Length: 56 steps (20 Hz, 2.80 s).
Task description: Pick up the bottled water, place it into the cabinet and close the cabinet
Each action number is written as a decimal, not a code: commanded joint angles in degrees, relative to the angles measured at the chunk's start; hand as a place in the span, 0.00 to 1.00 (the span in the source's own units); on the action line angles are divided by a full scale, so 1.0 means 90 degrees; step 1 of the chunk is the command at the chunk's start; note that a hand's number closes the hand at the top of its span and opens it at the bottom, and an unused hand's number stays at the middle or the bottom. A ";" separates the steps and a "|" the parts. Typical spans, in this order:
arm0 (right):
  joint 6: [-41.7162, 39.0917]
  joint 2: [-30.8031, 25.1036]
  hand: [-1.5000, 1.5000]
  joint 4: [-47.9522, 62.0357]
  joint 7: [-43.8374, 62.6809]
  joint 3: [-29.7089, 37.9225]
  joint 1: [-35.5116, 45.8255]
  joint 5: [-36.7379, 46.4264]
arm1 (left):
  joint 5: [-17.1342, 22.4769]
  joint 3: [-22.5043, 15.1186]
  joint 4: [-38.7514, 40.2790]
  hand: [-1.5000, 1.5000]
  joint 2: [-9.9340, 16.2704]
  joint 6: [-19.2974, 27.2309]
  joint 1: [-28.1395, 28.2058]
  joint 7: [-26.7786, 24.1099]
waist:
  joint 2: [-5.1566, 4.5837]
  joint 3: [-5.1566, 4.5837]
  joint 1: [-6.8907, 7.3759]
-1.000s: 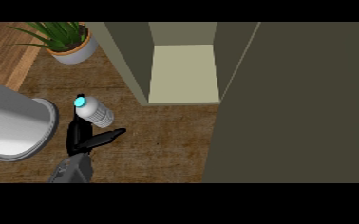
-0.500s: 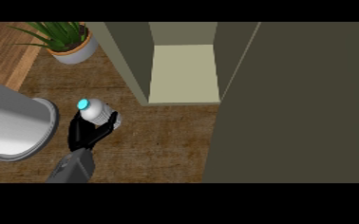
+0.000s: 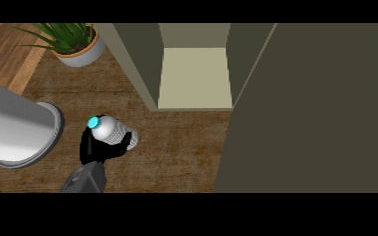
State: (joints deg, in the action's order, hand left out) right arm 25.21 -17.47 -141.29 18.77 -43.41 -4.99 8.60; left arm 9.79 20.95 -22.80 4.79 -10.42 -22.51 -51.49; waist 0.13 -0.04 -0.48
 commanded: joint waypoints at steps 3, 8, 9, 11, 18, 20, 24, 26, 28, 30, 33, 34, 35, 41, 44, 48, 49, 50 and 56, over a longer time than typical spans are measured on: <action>-0.0002 -0.0245 0.00 -0.0532 0.0136 0.0015 -0.0125 0.0584 | -0.0094 -0.0644 -0.0921 1.00 -0.0513 -0.0387 0.1030 -0.0116 | 0.0039 0.0010 0.0087; 0.0072 -0.0302 0.00 -0.0915 0.0357 -0.0250 -0.0342 0.0652 | 0.0299 -0.1385 -0.2138 1.00 -0.0525 -0.0032 0.1756 -0.0031 | 0.0035 0.0007 0.0054; 0.0130 -0.0160 0.00 -0.0760 0.0398 0.0030 -0.0093 0.0473 | 0.0559 -0.1700 -0.2526 1.00 -0.0527 0.0131 0.1625 0.0495 | 0.0039 0.0009 0.0077; 0.0260 -0.0063 0.00 -0.0561 0.0191 -0.0569 -0.0260 0.0843 | 0.0666 -0.2106 -0.3176 1.00 -0.0529 0.0483 0.1869 0.0816 | 0.0049 0.0009 0.0054; 0.0196 -0.0239 0.00 -0.0686 0.0426 -0.0247 -0.0142 0.0737 | 0.1316 -0.2997 -0.5377 1.00 -0.0531 0.1056 0.2649 0.2393 | 0.0031 0.0005 0.0060; 0.0060 -0.0329 0.00 -0.0493 -0.0135 0.0017 -0.0239 0.0237 | 0.1475 -0.3600 -0.5916 1.00 -0.0531 0.1531 0.3014 0.2365 | 0.0017 0.0009 0.0067; 0.0078 0.0020 0.00 -0.0184 0.0166 -0.0029 0.0061 0.0404 | 0.1311 -0.3889 -0.6571 1.00 -0.0532 0.2036 0.2868 0.2736 | 0.0002 0.0003 0.0060; -0.0034 -0.0462 0.00 -0.0625 -0.0137 0.0260 -0.0353 0.0125 | 0.1171 -0.3882 -0.6943 1.00 -0.0532 0.2196 0.2776 0.2972 | 0.0006 0.0007 0.0040; -0.0076 -0.0192 0.00 -0.0508 -0.0009 0.0297 -0.0045 0.0008 | 0.1159 -0.4137 -0.6827 1.00 -0.0531 0.2725 0.2377 0.3044 | -0.0005 0.0004 0.0033; 0.0207 0.0044 0.00 -0.0392 0.0213 -0.0511 -0.0067 0.0836 | 0.0972 -0.3857 -0.7316 1.00 -0.0382 0.2608 0.2335 0.3668 | 0.0011 0.0002 0.0027; 0.0015 -0.0463 0.00 -0.0874 -0.0095 -0.0090 -0.0587 0.0306 | 0.1016 -0.4695 -0.7218 1.00 -0.0531 0.3512 0.2094 0.3575 | 0.0009 0.0005 -0.0020; -0.0228 -0.0298 0.00 -0.0403 -0.0137 0.0659 -0.0087 -0.0317 | 0.1073 -0.4338 -0.6923 1.00 -0.0531 0.3368 0.1631 0.3609 | -0.0014 0.0005 0.0022; -0.0010 -0.0288 0.00 -0.0617 -0.0143 -0.0038 -0.0445 0.0337 | 0.1051 -0.4529 -0.7194 1.00 -0.0531 0.3642 0.1602 0.3938 | 0.0002 0.0004 -0.0006; 0.0111 -0.0280 0.00 -0.0711 -0.0167 -0.0284 -0.0629 0.0633 | 0.0789 -0.4547 -0.7079 1.00 -0.0532 0.4031 0.0883 0.4362 | 0.0005 0.0003 -0.0015; 0.0096 -0.0078 0.00 -0.0348 -0.0243 -0.0109 -0.0252 0.0417 | 0.1026 -0.4323 -0.6400 1.00 -0.0532 0.4394 0.0018 0.4084 | -0.0008 0.0002 -0.0027; -0.0096 -0.0688 0.00 -0.1195 -0.0075 0.0119 -0.0761 0.0006 | 0.0802 -0.4343 -0.6166 1.00 -0.0532 0.4801 -0.0528 0.4548 | 0.0002 0.0006 -0.0048; 0.0059 -0.0279 0.00 -0.0676 -0.0088 -0.0185 -0.0447 0.0352 | 0.0940 -0.4287 -0.5532 1.00 -0.0532 0.4872 -0.0936 0.4333 | -0.0010 0.0001 -0.0062; -0.0006 -0.0328 0.00 -0.0805 0.0100 0.0102 -0.0215 0.0224 | 0.0773 -0.3989 -0.5603 1.00 -0.0353 0.4634 -0.0870 0.4504 | -0.0010 0.0001 -0.0023; -0.0163 -0.0818 0.00 -0.0853 -0.0719 0.0332 -0.0902 -0.0348 | 0.0629 -0.3848 -0.4703 1.00 -0.0448 0.4951 -0.1897 0.4732 | -0.0017 0.0009 -0.0061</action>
State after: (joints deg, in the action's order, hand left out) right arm 25.52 -21.60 -142.14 12.24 -42.67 -10.10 6.49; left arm 16.40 -16.65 -70.07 0.25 34.44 -34.19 -10.58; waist 0.06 0.00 -1.09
